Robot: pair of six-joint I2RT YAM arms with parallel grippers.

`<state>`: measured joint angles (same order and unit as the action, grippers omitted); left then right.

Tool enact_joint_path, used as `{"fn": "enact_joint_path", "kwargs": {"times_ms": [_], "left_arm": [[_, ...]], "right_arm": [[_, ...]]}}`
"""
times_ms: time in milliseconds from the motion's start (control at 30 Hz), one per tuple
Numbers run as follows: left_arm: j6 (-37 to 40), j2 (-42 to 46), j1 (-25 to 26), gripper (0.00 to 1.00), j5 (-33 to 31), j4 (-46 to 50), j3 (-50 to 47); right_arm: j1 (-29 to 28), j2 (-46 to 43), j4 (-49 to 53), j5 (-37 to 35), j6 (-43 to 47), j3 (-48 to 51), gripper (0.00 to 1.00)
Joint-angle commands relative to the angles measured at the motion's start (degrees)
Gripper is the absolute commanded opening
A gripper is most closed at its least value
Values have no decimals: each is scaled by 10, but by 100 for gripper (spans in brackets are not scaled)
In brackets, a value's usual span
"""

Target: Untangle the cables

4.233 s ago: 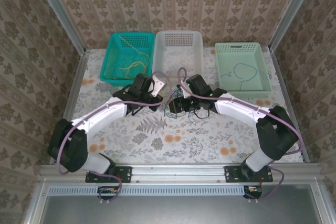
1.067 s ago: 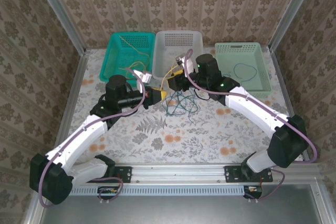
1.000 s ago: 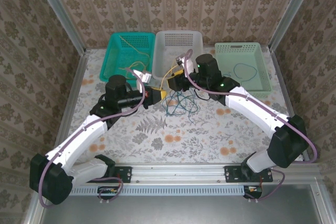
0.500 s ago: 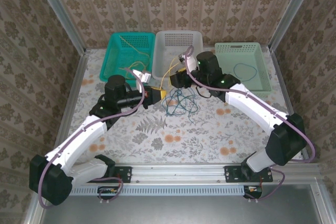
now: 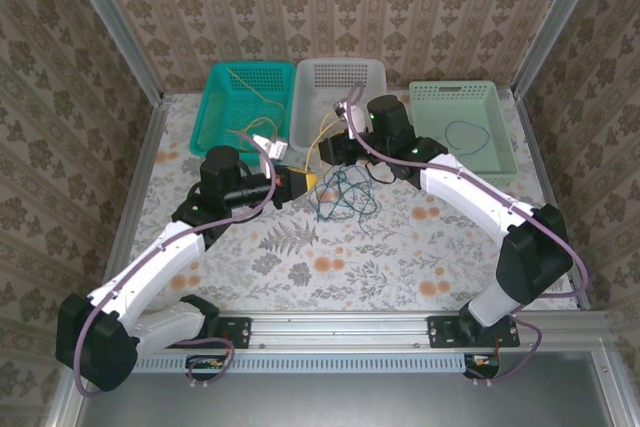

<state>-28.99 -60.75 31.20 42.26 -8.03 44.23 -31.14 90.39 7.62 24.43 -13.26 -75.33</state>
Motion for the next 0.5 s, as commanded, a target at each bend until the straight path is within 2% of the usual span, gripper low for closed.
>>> {"fn": "enact_joint_path", "kwargs": {"times_ms": [0,100,267,467], "left_arm": [[-2,9,4,5,12,-10,6],[2,19,2,5,13,0,5],[-3,29,-3,5,24,21,-1],[-22,9,-9,5,52,50,-9]], "right_arm": [[3,4,19,-18,15,-29,17],[14,3,61,-67,54,-38,1],[27,-8,107,-215,171,-43,0],[26,-42,61,-353,329,-30,0]]}}
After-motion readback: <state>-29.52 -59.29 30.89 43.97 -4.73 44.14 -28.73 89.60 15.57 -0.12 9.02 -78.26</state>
